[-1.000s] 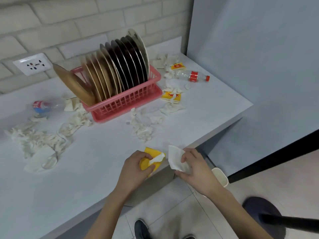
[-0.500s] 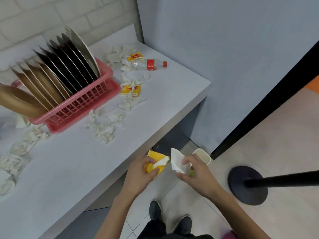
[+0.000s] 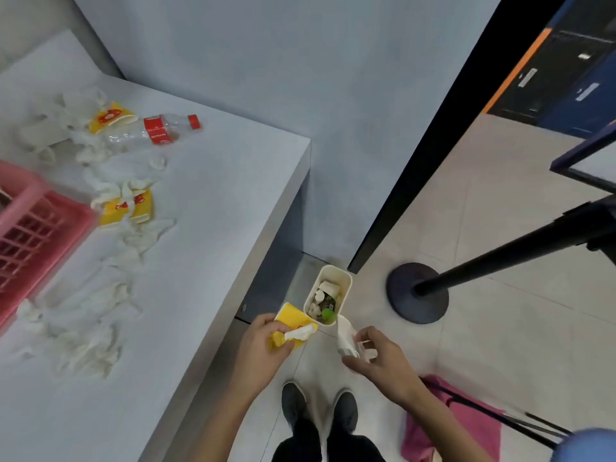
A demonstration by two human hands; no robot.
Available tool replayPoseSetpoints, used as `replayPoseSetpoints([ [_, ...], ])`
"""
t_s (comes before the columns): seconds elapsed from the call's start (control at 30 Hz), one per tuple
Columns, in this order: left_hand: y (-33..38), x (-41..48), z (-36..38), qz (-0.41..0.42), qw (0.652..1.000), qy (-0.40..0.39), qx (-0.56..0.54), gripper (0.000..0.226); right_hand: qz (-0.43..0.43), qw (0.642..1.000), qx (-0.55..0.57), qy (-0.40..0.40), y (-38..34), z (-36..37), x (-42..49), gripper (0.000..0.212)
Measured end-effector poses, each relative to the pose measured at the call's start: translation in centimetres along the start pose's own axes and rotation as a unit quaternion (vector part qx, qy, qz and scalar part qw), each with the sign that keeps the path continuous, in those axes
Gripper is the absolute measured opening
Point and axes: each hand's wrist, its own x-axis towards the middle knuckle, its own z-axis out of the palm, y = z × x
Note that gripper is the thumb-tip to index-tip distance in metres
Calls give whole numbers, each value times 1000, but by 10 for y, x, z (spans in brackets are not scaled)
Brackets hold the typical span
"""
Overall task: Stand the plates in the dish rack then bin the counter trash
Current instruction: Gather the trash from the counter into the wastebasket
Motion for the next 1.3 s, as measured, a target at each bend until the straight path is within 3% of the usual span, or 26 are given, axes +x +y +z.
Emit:
replayPoseSetpoints([
  [0.3, -66, 85, 75, -2, 992, -99, 75, 16, 103, 991, 83, 35, 66, 42, 45, 30],
  [0.67, -175, 196, 198, 7, 965, -191, 177, 16, 150, 974, 168, 36, 168, 91, 162, 25],
  [1.03, -260, 273, 288, 42, 959, -189, 206, 16, 118, 958, 256, 49, 255, 116, 291, 36],
  [1.3, -291, 329, 333, 101, 943, -165, 269, 18, 79, 935, 332, 95, 280, 114, 379, 30],
])
